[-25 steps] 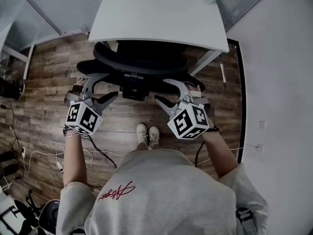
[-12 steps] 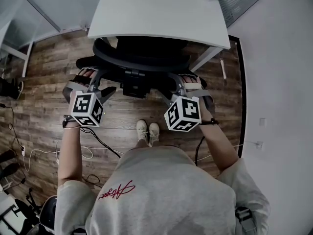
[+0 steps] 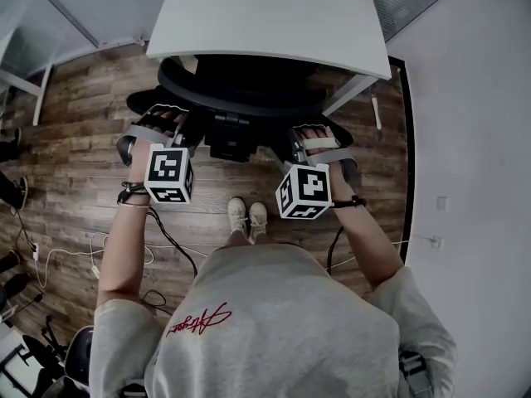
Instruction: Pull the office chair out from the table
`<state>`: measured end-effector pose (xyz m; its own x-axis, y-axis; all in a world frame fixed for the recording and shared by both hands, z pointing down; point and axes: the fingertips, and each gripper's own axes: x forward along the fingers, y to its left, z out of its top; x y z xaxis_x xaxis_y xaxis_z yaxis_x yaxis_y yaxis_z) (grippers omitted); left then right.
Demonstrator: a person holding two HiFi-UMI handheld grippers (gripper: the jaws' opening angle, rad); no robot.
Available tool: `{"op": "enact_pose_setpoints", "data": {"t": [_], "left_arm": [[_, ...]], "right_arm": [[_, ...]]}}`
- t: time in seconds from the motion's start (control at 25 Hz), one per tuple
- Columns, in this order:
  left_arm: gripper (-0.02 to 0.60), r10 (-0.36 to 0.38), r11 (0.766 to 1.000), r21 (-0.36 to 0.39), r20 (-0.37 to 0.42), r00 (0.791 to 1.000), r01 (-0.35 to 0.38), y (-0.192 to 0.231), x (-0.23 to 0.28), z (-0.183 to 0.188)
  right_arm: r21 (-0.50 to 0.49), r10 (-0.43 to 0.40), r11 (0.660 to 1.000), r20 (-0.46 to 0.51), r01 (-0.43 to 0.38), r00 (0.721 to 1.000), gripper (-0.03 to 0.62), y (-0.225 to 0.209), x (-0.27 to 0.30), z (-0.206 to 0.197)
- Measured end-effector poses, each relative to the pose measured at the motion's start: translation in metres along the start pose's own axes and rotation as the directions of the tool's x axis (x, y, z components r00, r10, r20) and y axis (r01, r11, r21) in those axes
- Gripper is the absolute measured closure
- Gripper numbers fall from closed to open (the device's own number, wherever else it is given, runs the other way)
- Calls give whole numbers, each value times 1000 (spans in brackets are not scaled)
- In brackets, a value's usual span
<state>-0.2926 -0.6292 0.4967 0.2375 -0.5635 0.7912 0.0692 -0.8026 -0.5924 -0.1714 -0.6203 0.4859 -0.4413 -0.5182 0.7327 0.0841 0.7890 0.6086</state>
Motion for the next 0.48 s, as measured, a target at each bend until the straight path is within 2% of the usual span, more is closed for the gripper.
{"op": "enact_pose_setpoints", "data": {"t": [0.24,0.48], "left_arm": [[465,16,1000,-11,16,1000,-16,3,3,17],[471,32,999,-43,58,998,-30,2,6,44]], "right_arm": [[-11,19,1000,-11,-19,1000,473,-1,-3,-18],[-61,-17,998,-62,13,998,485,-3,-5,-48]]}}
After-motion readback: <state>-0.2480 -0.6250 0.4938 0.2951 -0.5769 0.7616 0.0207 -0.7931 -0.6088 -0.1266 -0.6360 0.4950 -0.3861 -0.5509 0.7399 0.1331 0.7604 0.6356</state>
